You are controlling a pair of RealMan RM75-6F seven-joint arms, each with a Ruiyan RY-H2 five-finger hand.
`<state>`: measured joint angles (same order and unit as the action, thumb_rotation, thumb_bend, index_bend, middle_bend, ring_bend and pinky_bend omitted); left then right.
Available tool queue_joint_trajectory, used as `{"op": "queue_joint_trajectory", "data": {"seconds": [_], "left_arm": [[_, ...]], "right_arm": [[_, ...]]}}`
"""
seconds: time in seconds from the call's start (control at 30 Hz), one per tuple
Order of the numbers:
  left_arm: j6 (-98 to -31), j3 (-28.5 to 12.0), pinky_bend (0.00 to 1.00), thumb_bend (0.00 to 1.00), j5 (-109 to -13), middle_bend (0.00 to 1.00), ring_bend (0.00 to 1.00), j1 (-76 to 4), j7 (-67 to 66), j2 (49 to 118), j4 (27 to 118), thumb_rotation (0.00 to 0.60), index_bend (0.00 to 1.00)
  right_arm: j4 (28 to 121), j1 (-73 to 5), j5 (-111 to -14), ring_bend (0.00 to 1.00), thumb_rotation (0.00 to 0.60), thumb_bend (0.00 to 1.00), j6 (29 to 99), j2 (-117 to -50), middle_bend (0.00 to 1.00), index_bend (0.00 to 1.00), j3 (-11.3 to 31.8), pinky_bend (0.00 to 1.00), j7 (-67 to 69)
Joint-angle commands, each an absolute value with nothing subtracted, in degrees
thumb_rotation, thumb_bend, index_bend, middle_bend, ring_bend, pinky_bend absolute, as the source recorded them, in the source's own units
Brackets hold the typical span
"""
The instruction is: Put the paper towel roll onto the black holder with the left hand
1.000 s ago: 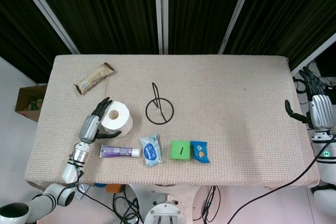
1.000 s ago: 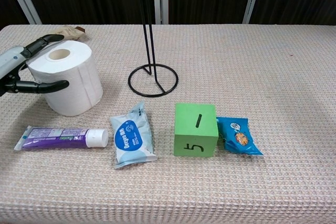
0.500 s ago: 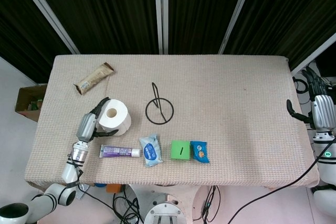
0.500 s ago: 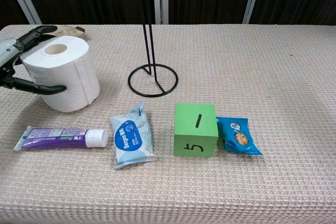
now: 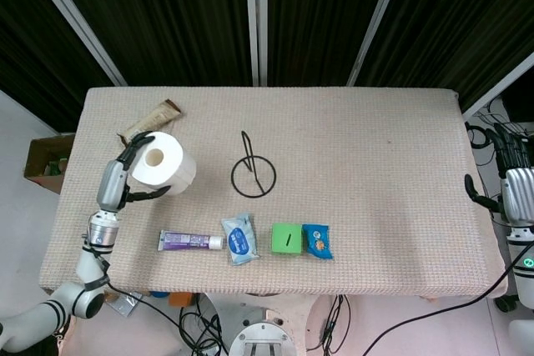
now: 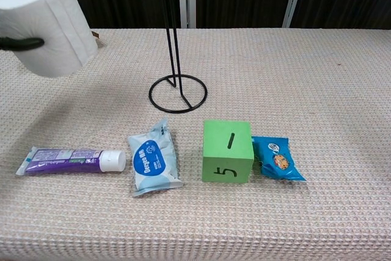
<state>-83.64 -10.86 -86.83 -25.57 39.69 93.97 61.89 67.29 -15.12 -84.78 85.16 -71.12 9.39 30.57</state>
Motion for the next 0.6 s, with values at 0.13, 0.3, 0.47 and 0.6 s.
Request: {"op": "queue_joint_trajectory", "data": {"seconds": [0.13, 0.3, 0.47, 0.6], "left_arm": [[-79.33, -17.34, 0.53, 0.29, -83.29, 0.50, 0.52, -27.70, 34.64, 77.57, 81.89, 0.600, 0.24], [-76.22, -21.18, 0.53, 0.29, -81.92, 0.50, 0.52, -30.53, 28.95, 70.97, 92.09, 0.600, 0.24], [-70.72, -24.48, 0.53, 0.29, -77.32, 0.50, 0.51, -33.50, 27.30, 66.64, 100.18, 0.600, 0.24], [-66.30, -26.80, 0.53, 0.29, -72.38, 0.50, 0.51, -35.65, 28.30, 64.59, 104.94, 0.600, 0.24]], "right_arm": [[64.85, -10.33, -84.82, 0.00, 0.600, 0.34, 83.88, -72.76, 0.00, 0.00, 4.18, 0.00, 22.31], [63.89, -9.39, -84.75, 0.00, 0.600, 0.34, 82.54, -74.14, 0.00, 0.00, 2.99, 0.00, 21.66], [63.02, -9.11, -84.63, 0.00, 0.600, 0.34, 81.89, -74.65, 0.00, 0.00, 3.00, 0.00, 22.27], [62.60, -9.14, -84.65, 0.00, 0.600, 0.34, 81.44, -74.81, 0.00, 0.00, 3.13, 0.00, 22.38]]}}
